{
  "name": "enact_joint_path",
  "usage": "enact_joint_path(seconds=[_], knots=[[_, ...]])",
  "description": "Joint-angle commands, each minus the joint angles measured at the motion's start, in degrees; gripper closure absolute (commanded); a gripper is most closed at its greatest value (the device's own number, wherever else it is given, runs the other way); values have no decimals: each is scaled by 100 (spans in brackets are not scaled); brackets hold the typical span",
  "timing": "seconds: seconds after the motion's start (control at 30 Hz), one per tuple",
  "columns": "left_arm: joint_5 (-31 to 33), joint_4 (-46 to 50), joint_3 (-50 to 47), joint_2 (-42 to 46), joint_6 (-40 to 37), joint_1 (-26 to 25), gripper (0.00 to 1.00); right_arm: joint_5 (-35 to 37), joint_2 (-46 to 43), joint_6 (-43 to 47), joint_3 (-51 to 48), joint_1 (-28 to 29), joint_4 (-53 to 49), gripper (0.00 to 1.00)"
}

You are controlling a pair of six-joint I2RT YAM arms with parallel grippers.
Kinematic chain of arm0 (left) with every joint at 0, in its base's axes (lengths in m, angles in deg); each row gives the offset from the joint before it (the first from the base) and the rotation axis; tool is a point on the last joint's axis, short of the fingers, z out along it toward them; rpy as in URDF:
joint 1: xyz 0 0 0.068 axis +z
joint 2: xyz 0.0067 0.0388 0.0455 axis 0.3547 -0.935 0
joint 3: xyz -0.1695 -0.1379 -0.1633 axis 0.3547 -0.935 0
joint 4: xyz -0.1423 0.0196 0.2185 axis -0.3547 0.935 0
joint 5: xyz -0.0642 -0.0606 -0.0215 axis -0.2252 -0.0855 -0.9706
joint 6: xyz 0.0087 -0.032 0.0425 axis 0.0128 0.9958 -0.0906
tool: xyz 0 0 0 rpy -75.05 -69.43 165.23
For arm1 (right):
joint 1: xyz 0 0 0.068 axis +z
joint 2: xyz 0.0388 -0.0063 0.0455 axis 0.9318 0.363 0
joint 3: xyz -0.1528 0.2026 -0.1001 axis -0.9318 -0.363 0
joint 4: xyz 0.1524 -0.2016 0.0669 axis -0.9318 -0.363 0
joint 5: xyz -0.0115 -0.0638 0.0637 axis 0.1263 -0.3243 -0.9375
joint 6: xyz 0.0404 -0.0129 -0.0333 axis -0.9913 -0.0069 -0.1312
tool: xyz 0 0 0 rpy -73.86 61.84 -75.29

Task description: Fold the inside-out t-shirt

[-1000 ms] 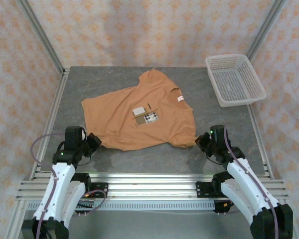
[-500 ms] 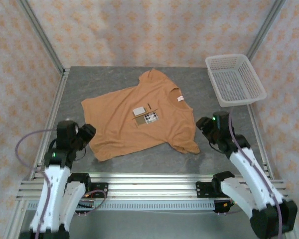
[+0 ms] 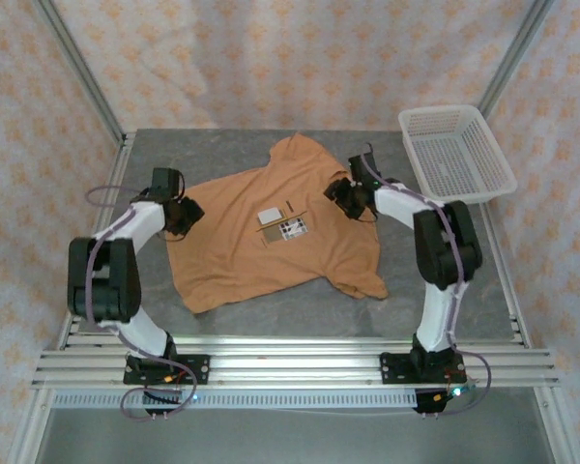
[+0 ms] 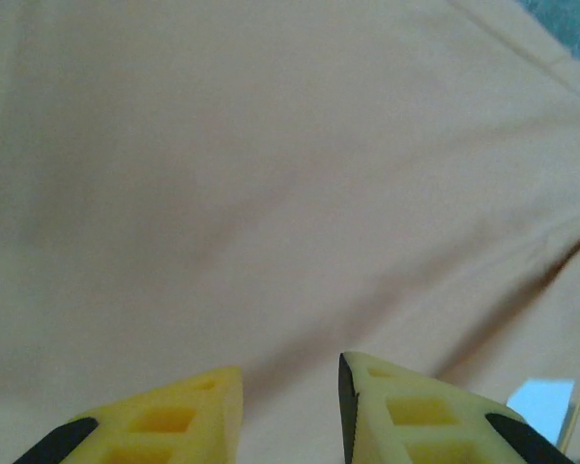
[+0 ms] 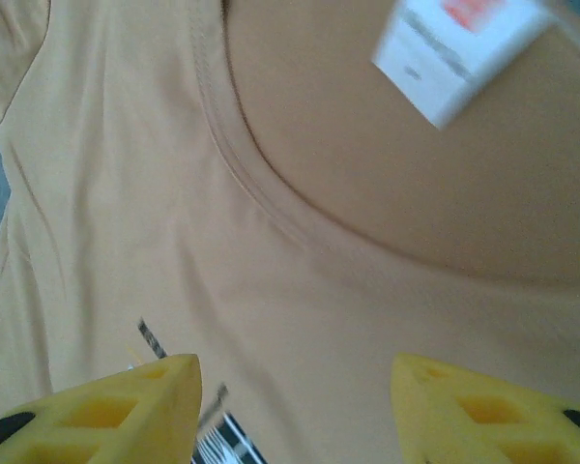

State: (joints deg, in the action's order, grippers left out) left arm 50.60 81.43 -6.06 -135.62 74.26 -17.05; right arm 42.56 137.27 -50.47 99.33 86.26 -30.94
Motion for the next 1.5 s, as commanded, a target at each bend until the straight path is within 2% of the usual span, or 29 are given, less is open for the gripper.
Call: enact_joint_path(seconds=[0.0,0.13,0.3,0.5,0.67,0.73,0.8,0.9,0.97,1.07,1.13,1.2,1.33,1.47], knots=[[88,53,785,-737,-292,-10,67,-109,714,-138,849,-138,53,46],[-36,272,1723,-1830,-342,-12,69,-252,1765,-385,2010,-309,-138,46],[-286,469,2957,-2873,-171,-105,73,233,2484,-416,3107,-637,-1382,48],[-169,971,4935,-4087,-79,-744,74,850,2114,-358,2743,-1046,-1550,49],[-223,1911,7409,-5490,-222,-1036,76,1518,1557,-65,2414,-1170,-1631,48],[-207,2164,7991,-5675,-414,-1054,75,1504,1378,136,2472,-1165,-1763,49],[-92,2229,8020,-5442,-653,-1048,72,1327,1143,352,2510,-1127,-1899,49],[83,2282,7539,-4628,-1014,-1053,69,1359,546,922,2382,-895,-2393,49],[257,2175,6760,-3724,-1273,-1115,69,1445,-43,1271,1859,-621,-2666,49],[331,1859,5296,-2481,-1448,-1269,69,1478,-1012,1493,622,-159,-2651,62],[179,1451,3928,-1554,-1361,-1362,69,1494,-1675,1575,-318,234,-2554,72],[-51,853,2496,-670,-1138,-1409,69,1396,-2214,1510,-1108,573,-2476,79],[-305,-2,206,424,-728,-1403,67,1467,-3224,1106,-2363,1239,-2412,81],[-476,-478,-1057,806,-568,-1379,67,1694,-4137,579,-3289,1649,-2249,80]])
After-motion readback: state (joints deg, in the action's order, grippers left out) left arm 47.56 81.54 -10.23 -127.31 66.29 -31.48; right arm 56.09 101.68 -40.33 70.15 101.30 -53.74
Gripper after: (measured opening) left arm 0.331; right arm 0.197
